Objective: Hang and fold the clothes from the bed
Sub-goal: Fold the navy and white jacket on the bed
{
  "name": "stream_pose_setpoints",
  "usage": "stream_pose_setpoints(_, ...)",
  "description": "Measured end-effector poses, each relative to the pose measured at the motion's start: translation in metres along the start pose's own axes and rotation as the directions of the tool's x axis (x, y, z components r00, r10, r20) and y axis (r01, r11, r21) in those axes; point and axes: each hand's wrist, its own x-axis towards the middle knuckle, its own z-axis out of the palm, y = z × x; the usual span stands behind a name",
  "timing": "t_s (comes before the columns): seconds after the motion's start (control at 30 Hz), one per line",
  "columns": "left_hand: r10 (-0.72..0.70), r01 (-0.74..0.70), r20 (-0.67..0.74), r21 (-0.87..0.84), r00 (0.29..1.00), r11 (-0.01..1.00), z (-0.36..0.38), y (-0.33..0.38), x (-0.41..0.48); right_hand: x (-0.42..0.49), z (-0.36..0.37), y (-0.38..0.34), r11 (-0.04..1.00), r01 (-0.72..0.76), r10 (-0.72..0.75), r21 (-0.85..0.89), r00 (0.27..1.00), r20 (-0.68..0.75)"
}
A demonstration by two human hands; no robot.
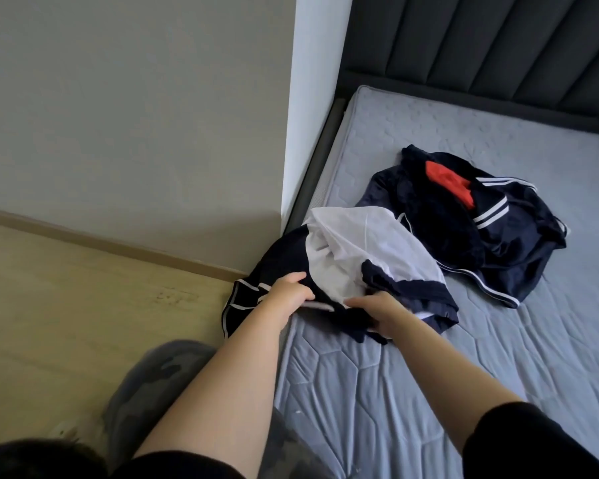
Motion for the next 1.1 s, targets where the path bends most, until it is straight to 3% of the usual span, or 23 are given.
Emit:
stream_pose_setpoints(0.07, 0.148, -0.183, 0.145, 0.272, 0.978, 0.945, 0.005, -0.002, 0.000, -0.006, -0.001, -0.011, 0.977, -0.038, 0.001, 0.209, 0.985, 0.172)
stream_pose_setpoints(0.13, 0.310, -0.350, 0.162, 0.457, 0.937, 0.818, 0.012, -0.004, 0.001, -0.012, -0.004, -0.030, 0.926, 0.004, -0.106, 0.378, 0.962, 0.251)
stream_pose_setpoints(0.2, 0.430, -0.414, -0.001, 0.264, 0.903, 0.871, 0.010, 0.000, 0.005, -0.015, -0.008, -0.050, 0.871, 0.088, -0.219, 0.484, 0.950, 0.221)
stream_pose_setpoints(0.27, 0.359, -0.364, -0.167, 0.006, 0.918, 0.932, 0.002, 0.009, 0.008, -0.016, -0.015, -0.066, 0.813, 0.191, -0.303, 0.549, 0.945, 0.121)
stream_pose_setpoints(0.37, 0.076, -0.159, -0.213, -0.406, 0.974, 0.900, -0.005, 0.014, 0.015, -0.009, -0.022, -0.072, 0.840, 0.337, -0.393, 0.426, 0.918, 0.048)
stream_pose_setpoints(0.47, 0.016, -0.084, -0.146, -0.472, 0.989, 0.877, -0.002, 0.012, 0.015, -0.008, -0.013, -0.058, 0.897, 0.401, -0.435, 0.185, 0.874, 0.217)
stream_pose_setpoints(0.53, -0.017, -0.074, -0.172, -0.504, 0.985, 0.860, -0.004, 0.012, 0.015, -0.012, -0.001, -0.046, 0.884, 0.457, -0.463, 0.098, 0.829, 0.314)
stream_pose_setpoints(0.6, -0.080, -0.062, -0.216, -0.582, 0.973, 0.811, -0.008, 0.012, 0.018, -0.016, 0.010, -0.033, 0.819, 0.572, -0.540, -0.037, 0.793, 0.283)
stream_pose_setpoints(0.7, -0.096, -0.073, -0.197, -0.704, 0.976, 0.706, -0.012, 0.014, 0.017, -0.021, 0.023, -0.017, 0.640, 0.699, -0.686, -0.319, 0.707, 0.172)
stream_pose_setpoints(0.8, -0.027, -0.102, -0.154, -0.765, 0.988, 0.636, -0.011, 0.015, 0.016, -0.023, 0.036, -0.007, 0.493, 0.814, -0.803, -0.308, 0.562, 0.201)
stream_pose_setpoints(0.93, 0.152, -0.139, -0.053, -0.759, 0.987, 0.637, -0.007, 0.016, 0.012, -0.034, 0.035, -0.014, 0.580, 0.799, -0.803, -0.160, 0.594, 0.054)
stream_pose_setpoints(1.1, 0.228, -0.198, -0.042, -0.660, 0.973, 0.724, -0.005, 0.015, 0.007, -0.029, 0.035, -0.025, 0.713, 0.637, -0.690, -0.293, 0.712, -0.130)
